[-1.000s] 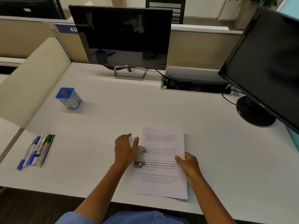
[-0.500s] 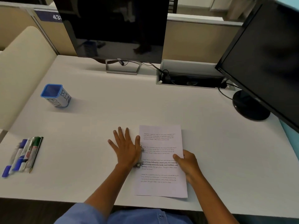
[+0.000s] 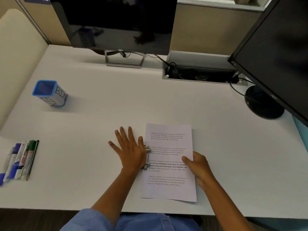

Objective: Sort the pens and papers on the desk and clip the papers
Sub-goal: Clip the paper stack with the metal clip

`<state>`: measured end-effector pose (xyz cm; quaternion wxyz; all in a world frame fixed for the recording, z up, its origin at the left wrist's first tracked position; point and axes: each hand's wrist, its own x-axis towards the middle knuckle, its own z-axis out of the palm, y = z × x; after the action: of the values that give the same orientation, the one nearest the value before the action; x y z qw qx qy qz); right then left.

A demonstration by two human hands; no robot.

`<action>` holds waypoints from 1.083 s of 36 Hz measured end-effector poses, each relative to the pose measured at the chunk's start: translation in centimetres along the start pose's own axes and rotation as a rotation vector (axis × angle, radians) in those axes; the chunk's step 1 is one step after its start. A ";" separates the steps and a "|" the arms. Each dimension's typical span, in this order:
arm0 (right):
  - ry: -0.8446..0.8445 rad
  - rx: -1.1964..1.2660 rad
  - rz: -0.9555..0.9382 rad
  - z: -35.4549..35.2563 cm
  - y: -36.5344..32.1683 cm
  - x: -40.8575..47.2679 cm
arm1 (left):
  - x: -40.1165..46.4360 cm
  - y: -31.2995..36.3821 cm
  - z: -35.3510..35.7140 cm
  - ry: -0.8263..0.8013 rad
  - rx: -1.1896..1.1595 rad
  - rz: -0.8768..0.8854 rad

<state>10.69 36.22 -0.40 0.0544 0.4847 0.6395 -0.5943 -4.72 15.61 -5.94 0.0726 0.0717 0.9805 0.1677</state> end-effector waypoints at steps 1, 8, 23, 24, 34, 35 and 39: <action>0.002 -0.004 0.005 0.0 -0.1 0.0 | 0.0 -0.1 0.1 0.001 0.009 0.001; 0.014 -0.038 0.019 0.2 -0.3 0.2 | 0.5 -0.7 0.6 0.032 0.027 0.044; 0.042 -0.051 0.023 0.4 -1.0 -0.7 | 0.4 -0.3 -0.2 -0.031 0.014 0.034; 0.043 -0.052 0.023 0.3 -1.0 -0.7 | 0.4 -0.1 -0.3 -0.049 0.011 0.026; 0.045 -0.018 0.002 0.3 -0.9 -1.4 | 0.0 1.2 -0.6 -0.142 -0.057 -0.044; 0.049 -0.015 0.001 0.4 -0.8 -1.4 | -0.1 1.1 -0.6 -0.140 -0.059 -0.041; 0.058 0.011 0.002 0.4 -0.6 -1.5 | 0.1 1.0 -0.6 -0.150 -0.068 -0.031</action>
<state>10.91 35.13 0.87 0.0338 0.5028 0.6370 -0.5833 -4.76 16.33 -5.09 0.1509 0.0664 0.9670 0.1941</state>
